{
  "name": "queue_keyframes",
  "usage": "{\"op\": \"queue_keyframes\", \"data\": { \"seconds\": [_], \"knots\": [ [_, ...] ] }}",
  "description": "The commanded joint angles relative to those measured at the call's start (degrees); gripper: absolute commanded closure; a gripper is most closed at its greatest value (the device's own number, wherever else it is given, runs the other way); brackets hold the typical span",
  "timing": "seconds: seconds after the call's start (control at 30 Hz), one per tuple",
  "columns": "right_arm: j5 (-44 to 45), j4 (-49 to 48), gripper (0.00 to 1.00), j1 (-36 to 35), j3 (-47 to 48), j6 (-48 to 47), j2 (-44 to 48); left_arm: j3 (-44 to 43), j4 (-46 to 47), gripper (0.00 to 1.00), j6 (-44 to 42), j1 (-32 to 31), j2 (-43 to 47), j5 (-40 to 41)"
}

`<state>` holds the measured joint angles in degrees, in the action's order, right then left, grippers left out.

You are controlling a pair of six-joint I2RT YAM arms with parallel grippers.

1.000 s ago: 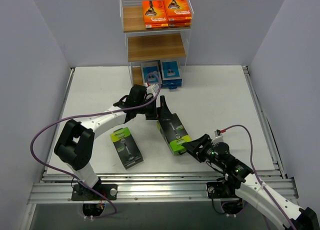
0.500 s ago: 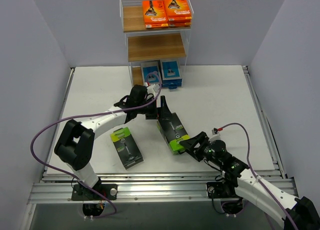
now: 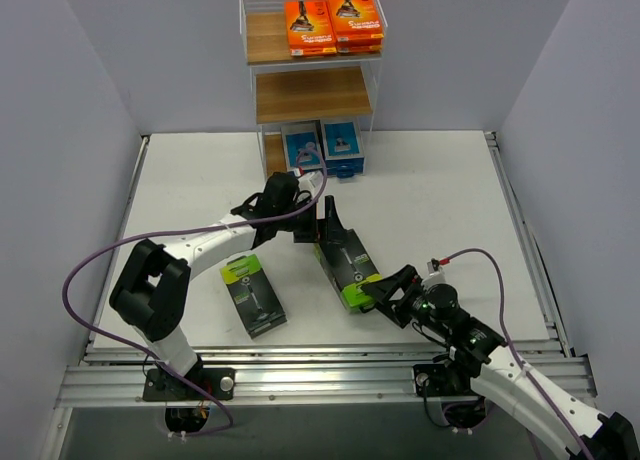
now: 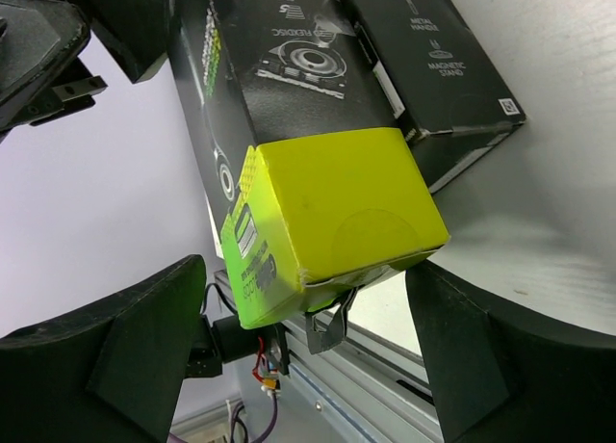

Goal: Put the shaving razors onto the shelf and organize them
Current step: Place the shaving razor onto shelf

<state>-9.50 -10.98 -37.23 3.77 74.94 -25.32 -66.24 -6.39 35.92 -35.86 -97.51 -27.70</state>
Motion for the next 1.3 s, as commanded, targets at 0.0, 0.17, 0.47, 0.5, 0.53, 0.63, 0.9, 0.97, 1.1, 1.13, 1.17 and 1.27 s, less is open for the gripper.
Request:
{"op": "queue_keyframes", "data": {
  "seconds": [0.0, 0.17, 0.47, 0.5, 0.53, 0.63, 0.9, 0.97, 1.1, 1.13, 1.17, 1.27],
  "knots": [
    [-0.8, 3.3, 0.19, -0.4, 3.1, -1.0, 0.4, -1.4, -2.7, 0.0, -0.3, -1.0, -0.1, -1.8],
    [-2.0, 5.2, 0.17, -0.5, 3.9, -1.3, -0.6, -1.7, -3.4, 0.0, -0.8, -1.0, -0.3, -1.1],
    [-4.0, 9.7, 0.14, -0.5, 4.9, -2.7, -1.3, -2.1, -4.4, 0.0, -1.3, -1.0, -0.6, -0.1],
    [-3.5, 10.4, 0.13, -0.5, 5.2, -2.9, -0.7, -2.1, -4.5, 0.0, -1.3, -1.0, -0.7, -0.2],
    [-3.2, 10.7, 0.13, -0.5, 5.2, -2.8, -0.4, -2.1, -4.5, 0.0, -1.3, -1.0, -0.7, -0.2],
    [-3.0, 7.8, 0.12, -0.4, 2.9, -1.2, 1.1, -2.2, -4.5, 0.0, -1.3, -1.0, -0.7, -0.4],
    [1.7, 0.0, 0.14, -0.5, 0.4, 1.4, 0.3, -2.0, -4.4, 0.0, -1.0, -1.1, -0.7, -0.7],
    [1.4, -2.7, 0.15, -0.5, 0.1, 1.5, -1.6, -2.1, -4.2, 0.0, -1.0, -1.0, -0.7, -0.9],
    [0.6, -9.5, 0.21, -0.5, -0.5, 1.4, -7.6, -1.8, -4.0, 0.0, -0.8, -1.1, -0.3, -1.2],
    [0.5, -10.6, 0.23, -0.5, -0.8, 1.8, -8.2, -1.8, -3.9, 0.0, -0.6, -1.1, -0.3, -1.2],
    [0.4, -11.5, 0.25, -0.6, -0.9, 2.0, -8.6, -1.7, -3.8, 0.05, -0.6, -1.1, -0.3, -1.3],
    [0.7, -12.8, 0.37, -0.6, -0.4, 2.1, -9.0, -1.7, -3.7, 0.05, -0.5, -1.1, -0.3, -1.4]
  ]
}}
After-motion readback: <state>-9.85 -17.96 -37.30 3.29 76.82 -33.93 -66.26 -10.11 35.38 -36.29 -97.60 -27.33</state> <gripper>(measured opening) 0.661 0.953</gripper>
